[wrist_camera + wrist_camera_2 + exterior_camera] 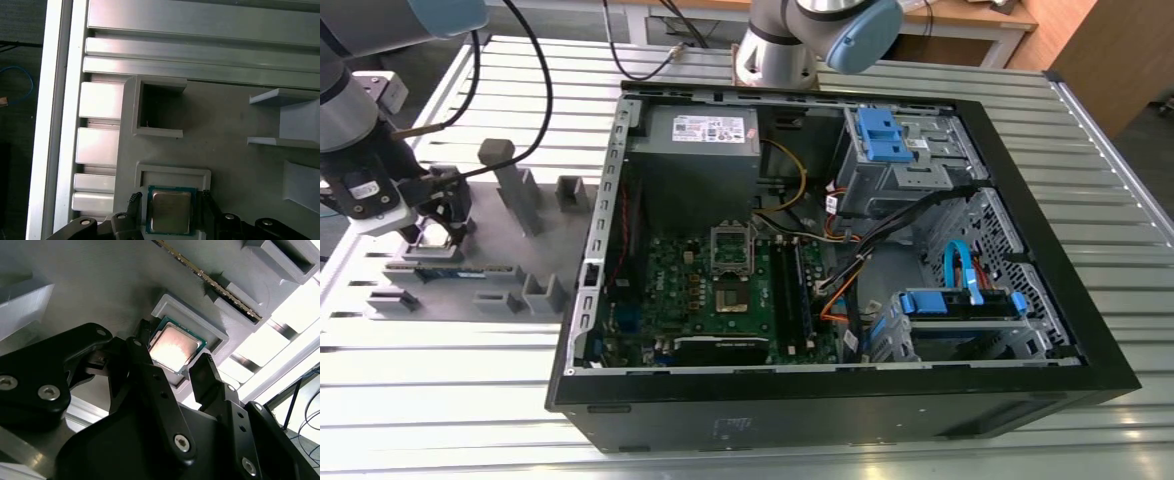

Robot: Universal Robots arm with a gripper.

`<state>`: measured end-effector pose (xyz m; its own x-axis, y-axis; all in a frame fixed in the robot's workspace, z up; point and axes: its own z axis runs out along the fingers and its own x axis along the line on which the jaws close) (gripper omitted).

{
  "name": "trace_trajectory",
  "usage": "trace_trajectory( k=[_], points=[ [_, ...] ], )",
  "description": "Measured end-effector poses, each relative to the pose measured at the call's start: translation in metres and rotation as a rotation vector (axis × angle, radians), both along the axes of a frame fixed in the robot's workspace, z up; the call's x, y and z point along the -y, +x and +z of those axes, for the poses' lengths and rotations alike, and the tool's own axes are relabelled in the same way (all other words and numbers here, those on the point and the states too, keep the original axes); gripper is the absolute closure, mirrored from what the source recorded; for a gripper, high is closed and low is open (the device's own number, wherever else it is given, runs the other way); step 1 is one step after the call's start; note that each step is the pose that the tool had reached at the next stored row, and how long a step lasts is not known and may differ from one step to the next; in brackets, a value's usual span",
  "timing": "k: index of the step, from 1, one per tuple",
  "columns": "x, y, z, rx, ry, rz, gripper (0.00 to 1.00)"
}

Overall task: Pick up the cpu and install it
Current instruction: 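Pick up the cpu and move it towards the insertion slot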

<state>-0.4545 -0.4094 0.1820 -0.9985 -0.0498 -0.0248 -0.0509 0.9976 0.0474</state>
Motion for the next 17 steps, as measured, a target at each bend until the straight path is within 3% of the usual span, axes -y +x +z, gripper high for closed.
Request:
trace_trajectory(
  k=[9, 12, 17],
  points=[
    [-0.0007, 0.0, -0.0001, 0.0001, -0.0002, 0.0, 0.41],
    [-0.0006, 0.0, 0.0, -0.0001, -0.0066, 0.0, 0.41],
    [-0.0007, 0.0, 0.0012, 0.0, -0.0069, 0.0, 0.41]
  ],
)
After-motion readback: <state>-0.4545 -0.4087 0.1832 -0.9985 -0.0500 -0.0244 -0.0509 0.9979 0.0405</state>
